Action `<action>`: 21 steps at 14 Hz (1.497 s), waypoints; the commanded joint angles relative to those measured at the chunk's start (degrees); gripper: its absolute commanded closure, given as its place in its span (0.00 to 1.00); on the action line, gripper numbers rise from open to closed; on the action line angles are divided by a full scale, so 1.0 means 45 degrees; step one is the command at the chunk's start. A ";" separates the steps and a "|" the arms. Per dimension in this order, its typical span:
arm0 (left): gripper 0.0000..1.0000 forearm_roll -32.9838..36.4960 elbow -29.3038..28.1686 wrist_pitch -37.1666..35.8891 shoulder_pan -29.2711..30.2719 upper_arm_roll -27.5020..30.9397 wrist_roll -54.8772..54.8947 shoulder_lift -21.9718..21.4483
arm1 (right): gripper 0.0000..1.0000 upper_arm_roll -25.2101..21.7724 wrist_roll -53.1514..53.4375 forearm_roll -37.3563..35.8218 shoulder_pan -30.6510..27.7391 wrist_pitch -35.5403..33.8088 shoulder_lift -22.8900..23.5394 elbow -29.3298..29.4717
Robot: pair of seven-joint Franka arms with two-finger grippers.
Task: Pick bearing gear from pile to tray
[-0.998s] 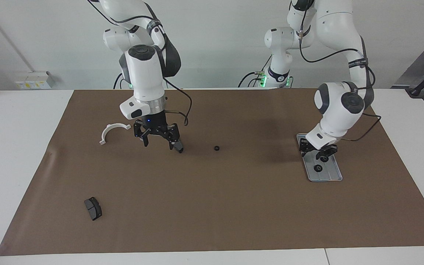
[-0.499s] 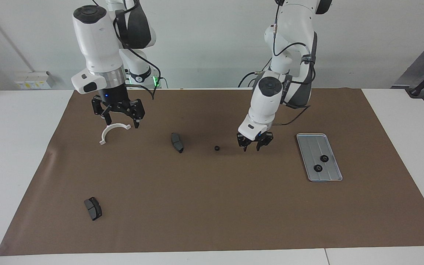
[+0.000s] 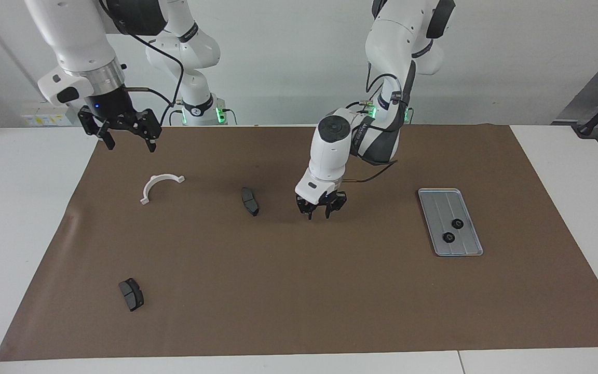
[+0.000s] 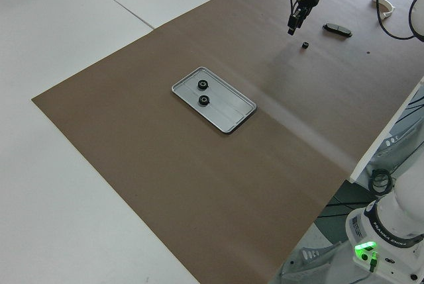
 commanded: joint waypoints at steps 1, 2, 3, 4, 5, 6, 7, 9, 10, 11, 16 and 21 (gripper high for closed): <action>0.45 -0.0007 0.0136 -0.0036 -0.0413 0.0250 -0.0209 0.0131 | 0.00 0.0015 -0.0369 0.0248 -0.0112 -0.0550 -0.0048 0.0125; 0.45 0.0013 0.0038 0.0003 -0.0471 0.0250 -0.0383 0.0131 | 0.00 0.0034 -0.0331 0.0248 -0.0093 -0.0765 -0.0068 0.0144; 0.45 0.0013 -0.0137 0.0081 -0.0568 0.0269 -0.0423 0.0112 | 0.00 0.0015 -0.0349 0.0229 -0.0112 -0.0864 -0.0068 0.0144; 0.45 0.0013 -0.0293 0.0217 -0.0608 0.0250 -0.0443 0.0092 | 0.00 0.0015 -0.0350 0.0248 -0.0131 -0.0884 -0.0068 0.0125; 0.45 0.0013 -0.0527 0.0353 -0.0666 0.0269 -0.0463 0.0053 | 0.00 0.0015 -0.0330 0.0248 -0.0131 -0.0884 -0.0087 0.0125; 0.45 0.0032 -0.0761 0.0490 -0.0764 0.0269 -0.0463 -0.0005 | 0.00 0.0015 -0.0330 0.0248 -0.0131 -0.0884 -0.0087 0.0105; 0.45 0.0013 -0.0995 0.0627 -0.0765 0.0269 -0.0560 -0.0044 | 0.00 0.0015 -0.0311 0.0248 -0.0131 -0.0884 -0.0087 0.0086; 0.45 0.0032 -0.1328 0.1173 -0.0784 0.0250 -0.0853 -0.0103 | 0.00 0.0015 -0.0311 0.0229 -0.0112 -0.0943 -0.0165 0.0047; 0.45 0.0032 -0.1446 0.1214 -0.0784 0.0250 -0.0873 -0.0123 | 0.00 0.0034 -0.0311 0.0229 -0.0112 -0.1175 -0.0165 0.0046; 0.45 0.0032 -0.1544 0.1214 -0.0823 0.0250 -0.0873 -0.0162 | 0.00 0.0053 -0.0272 0.0229 -0.0093 -0.1313 -0.0185 0.0046; 0.46 0.0032 -0.1837 0.1253 -0.1038 0.0250 -0.0873 -0.0298 | 0.00 0.0073 -0.0213 0.0228 -0.0053 -0.1060 -0.0439 -0.0442; 0.50 0.0032 -0.1974 0.1175 -0.1175 0.0269 -0.0893 -0.0376 | 0.00 0.0112 -0.0310 0.0268 -0.0053 -0.1042 -0.0439 -0.0423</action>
